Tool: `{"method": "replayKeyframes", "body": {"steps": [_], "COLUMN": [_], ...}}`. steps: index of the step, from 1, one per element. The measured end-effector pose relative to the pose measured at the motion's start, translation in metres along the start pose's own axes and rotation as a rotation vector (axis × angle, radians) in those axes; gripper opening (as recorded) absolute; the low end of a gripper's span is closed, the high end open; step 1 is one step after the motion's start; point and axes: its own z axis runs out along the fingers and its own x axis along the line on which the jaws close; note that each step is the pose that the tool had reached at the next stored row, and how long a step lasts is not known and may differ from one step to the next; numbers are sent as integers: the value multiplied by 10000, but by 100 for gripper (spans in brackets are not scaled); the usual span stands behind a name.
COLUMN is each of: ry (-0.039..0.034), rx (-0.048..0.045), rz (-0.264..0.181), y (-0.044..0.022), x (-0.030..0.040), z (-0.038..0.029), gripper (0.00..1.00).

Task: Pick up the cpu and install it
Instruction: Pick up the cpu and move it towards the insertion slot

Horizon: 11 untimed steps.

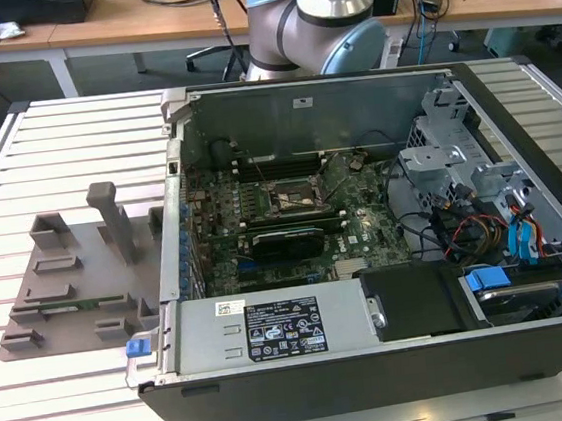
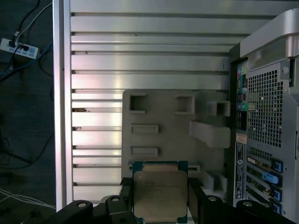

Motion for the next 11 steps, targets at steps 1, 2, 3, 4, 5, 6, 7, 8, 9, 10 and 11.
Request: {"method": "replayKeyframes", "body": {"steps": [1, 2, 3, 4, 5, 6, 7, 8, 9, 10, 11], "ry": [0, 0, -1, 0, 0, 0, 0, 0, 0, 0, 0], "rx": [3, 7, 8, 9, 10, 10, 11, 11, 10, 11, 11], "rz": [-1, -1, -1, -1, -1, 0, 0, -1, 0, 0, 0], "y": [0, 0, 0, 1, 1, 1, 2, 3, 5, 6, 7], "x": [-51, -79, -105, -125, -146, -173, -190, -226, -249, -267, -287], "z": [1, 2, 3, 3, 3, 4, 4, 5, 6, 6, 6], "gripper": [55, 55, 55, 55, 55, 55, 55, 55, 55, 55, 55]}}
